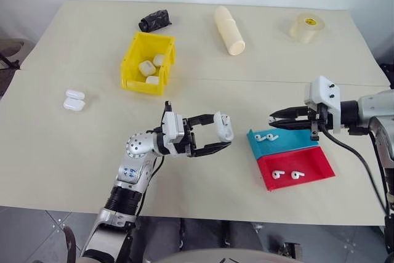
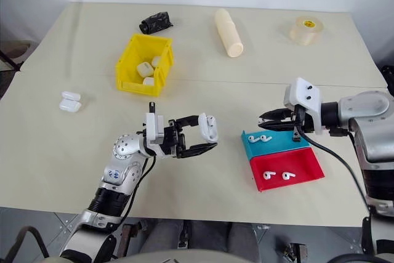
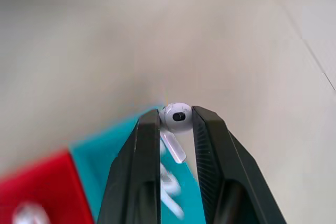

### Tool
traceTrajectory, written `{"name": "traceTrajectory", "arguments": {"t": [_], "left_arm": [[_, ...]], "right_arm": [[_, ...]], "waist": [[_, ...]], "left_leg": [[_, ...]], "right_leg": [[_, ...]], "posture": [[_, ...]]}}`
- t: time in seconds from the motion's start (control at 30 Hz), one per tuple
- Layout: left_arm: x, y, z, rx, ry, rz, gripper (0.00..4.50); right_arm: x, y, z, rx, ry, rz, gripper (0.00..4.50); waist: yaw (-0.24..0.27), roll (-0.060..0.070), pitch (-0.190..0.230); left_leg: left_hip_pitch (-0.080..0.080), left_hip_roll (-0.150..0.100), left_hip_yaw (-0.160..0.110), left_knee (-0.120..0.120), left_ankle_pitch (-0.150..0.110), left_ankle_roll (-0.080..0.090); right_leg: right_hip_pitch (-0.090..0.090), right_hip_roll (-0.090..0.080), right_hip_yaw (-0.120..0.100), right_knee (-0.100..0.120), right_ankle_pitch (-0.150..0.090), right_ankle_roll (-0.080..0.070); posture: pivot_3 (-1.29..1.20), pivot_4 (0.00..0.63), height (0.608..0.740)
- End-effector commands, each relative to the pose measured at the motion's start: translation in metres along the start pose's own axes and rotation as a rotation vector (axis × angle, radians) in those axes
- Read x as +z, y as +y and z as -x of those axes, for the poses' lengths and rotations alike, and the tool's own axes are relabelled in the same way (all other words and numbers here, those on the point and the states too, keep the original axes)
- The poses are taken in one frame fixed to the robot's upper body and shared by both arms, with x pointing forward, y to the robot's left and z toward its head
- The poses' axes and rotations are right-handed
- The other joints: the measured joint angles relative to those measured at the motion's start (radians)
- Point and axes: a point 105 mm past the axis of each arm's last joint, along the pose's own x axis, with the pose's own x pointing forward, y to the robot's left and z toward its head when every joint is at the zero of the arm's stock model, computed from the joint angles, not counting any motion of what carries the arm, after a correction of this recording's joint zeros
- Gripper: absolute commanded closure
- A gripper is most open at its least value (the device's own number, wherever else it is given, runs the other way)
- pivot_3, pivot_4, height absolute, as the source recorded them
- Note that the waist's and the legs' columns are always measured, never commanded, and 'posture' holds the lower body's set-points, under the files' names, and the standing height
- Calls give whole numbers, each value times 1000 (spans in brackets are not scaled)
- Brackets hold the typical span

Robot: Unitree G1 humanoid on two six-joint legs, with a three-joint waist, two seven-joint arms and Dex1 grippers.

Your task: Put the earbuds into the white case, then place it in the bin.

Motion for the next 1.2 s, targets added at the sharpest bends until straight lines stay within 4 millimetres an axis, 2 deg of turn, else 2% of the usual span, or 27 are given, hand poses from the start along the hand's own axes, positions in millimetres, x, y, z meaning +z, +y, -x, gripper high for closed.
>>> {"name": "traceTrajectory", "arguments": {"t": [0.03, 0.1, 0.23, 0.33, 0.6, 1.2], "left_arm": [[9, 6, -3, -4, -35, -25, 1726], [11, 9, -5, -2, -44, -21, 1726], [14, 11, -8, 2, -67, -10, 1726], [17, 12, -11, 9, -94, 6, 1726], [22, 13, -17, 11, -123, 41, 1726], [27, 12, -25, -2, -144, 62, 1726]], "right_arm": [[35, 23, -3, 10, -273, -75, 4009], [48, 35, -7, 36, -416, -192, 4009], [69, 41, -9, 15, -666, -386, 4009], [75, 46, -14, -2, -759, -478, 4009], [72, 58, -29, -24, -820, -571, 4009], [39, 75, -58, -41, -730, -598, 4009]], "waist": [[0, 0, 0], [0, 0, 0], [0, 0, 0], [0, 0, 0], [-2, 0, 0], [-1, 0, 0]], "left_leg": [[0, 0, 0, 0, 0, 0], [0, 0, -1, 0, 0, 0], [0, 0, -2, 1, 0, 0], [0, 0, -3, 0, 0, 0], [0, -1, -3, 0, 0, 0], [0, -1, -2, -1, 0, 0]], "right_leg": [[0, 0, 0, 0, 0, 0], [0, 0, -1, 1, 0, 0], [0, -1, -1, 1, 0, 0], [0, -1, -2, 1, 0, 0], [0, 0, -2, 1, 0, 0], [0, 0, -1, 1, 0, 0]], "posture": [[0, 150, 740], [0, 150, 740], [0, 150, 740], [0, 150, 740], [0, 150, 740], [0, 150, 740]]}}
